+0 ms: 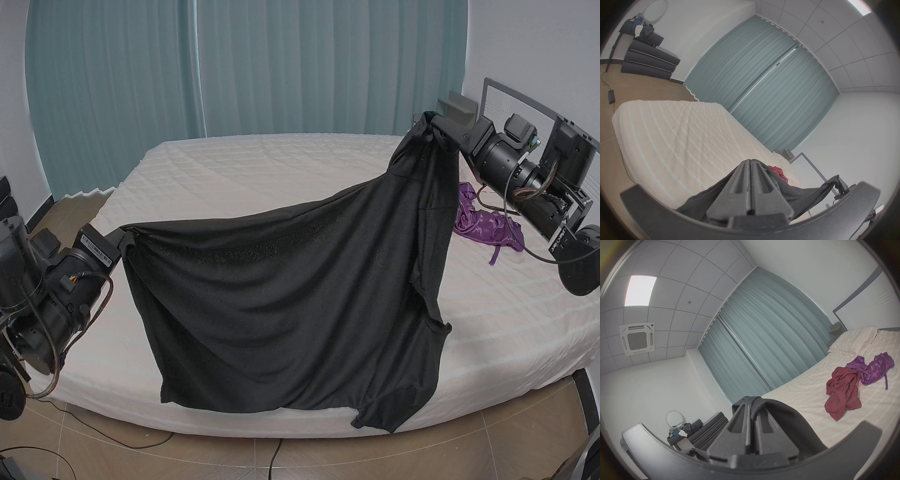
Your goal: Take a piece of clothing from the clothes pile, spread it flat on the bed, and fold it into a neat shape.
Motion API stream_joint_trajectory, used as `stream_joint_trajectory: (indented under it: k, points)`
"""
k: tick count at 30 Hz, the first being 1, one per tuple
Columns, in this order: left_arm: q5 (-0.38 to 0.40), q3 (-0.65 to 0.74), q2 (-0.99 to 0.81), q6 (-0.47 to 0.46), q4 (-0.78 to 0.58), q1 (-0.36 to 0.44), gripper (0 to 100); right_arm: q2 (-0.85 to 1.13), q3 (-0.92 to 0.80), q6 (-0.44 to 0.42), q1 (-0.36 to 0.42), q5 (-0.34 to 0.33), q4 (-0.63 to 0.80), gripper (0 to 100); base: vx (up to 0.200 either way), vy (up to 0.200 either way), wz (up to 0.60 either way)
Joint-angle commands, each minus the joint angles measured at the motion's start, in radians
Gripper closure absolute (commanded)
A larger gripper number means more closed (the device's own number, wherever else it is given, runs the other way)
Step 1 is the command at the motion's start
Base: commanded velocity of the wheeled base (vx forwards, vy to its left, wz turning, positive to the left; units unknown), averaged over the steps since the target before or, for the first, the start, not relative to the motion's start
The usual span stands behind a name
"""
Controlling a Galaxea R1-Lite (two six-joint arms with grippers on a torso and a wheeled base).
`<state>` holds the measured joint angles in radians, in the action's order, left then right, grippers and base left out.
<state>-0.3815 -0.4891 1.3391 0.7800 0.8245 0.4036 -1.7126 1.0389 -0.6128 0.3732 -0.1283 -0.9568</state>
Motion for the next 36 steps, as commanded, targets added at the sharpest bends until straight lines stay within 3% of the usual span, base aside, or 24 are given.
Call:
stream_joint_trajectory:
  k: [1,21,36]
  points:
    - [0.029,-0.043,0.126,0.027,0.025,-0.072,100,-0.085,0.01,0.001,-0.005,-0.002,-0.02,100,0.2,0.0,0.0]
    - [0.072,-0.184,0.488,0.031,0.044,-0.143,100,-0.337,0.136,-0.005,-0.014,0.015,-0.072,100,0.2,0.0,0.0]
    - [0.072,-0.361,0.738,0.042,0.035,-0.189,100,-0.542,0.207,-0.007,-0.014,0.05,-0.059,100,0.0,0.0,0.0]
